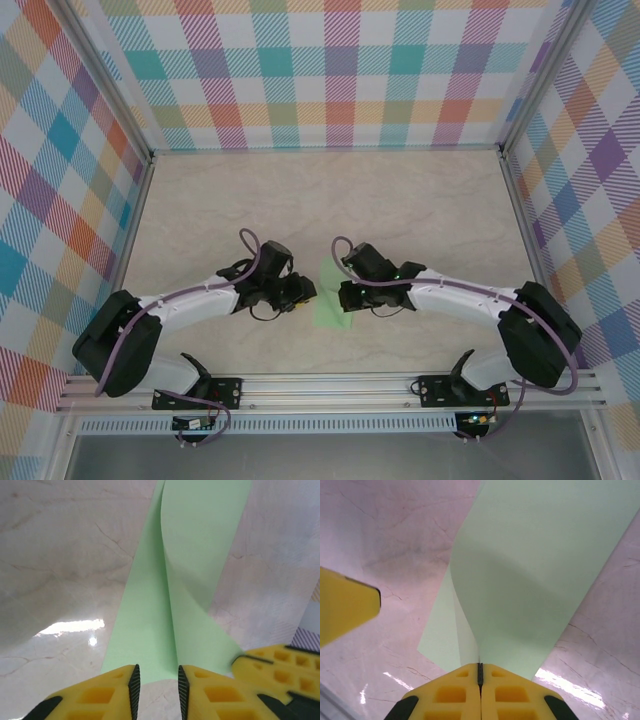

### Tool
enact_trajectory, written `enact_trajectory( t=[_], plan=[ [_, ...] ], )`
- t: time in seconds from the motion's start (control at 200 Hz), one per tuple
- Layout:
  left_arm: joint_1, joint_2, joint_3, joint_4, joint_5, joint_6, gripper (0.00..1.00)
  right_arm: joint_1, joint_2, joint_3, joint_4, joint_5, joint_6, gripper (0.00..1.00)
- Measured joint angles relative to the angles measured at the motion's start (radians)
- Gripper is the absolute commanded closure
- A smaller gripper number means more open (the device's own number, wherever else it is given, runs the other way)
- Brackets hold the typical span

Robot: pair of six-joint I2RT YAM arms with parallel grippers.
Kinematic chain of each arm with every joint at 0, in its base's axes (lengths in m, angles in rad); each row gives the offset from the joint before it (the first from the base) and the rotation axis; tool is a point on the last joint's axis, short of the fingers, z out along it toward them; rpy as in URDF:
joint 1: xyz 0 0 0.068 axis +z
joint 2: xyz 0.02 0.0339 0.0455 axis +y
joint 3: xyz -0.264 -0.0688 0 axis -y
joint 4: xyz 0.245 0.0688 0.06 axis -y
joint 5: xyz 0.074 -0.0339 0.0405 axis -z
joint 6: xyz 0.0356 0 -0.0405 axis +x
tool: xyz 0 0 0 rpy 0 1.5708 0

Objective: Fold a paper plane with a square sheet of paper (pick it up from the middle)
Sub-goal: Fold the triangle a second time at the center of the table.

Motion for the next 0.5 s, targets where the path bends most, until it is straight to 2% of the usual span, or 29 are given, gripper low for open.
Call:
enact_trajectory(
  t=[0.2,0.5],
  plan=[
    [-0.056,0.05,0.001,0.006,0.032,0.023,0.79,-0.058,-0.009,-0.01,0.019,-0.09,0.0,0.93],
    [-0.111,0.18,0.021,0.024,0.053,0.023,0.81,-0.064,-0.009,-0.011,0.02,-0.109,0.0,0.92]
  ],
)
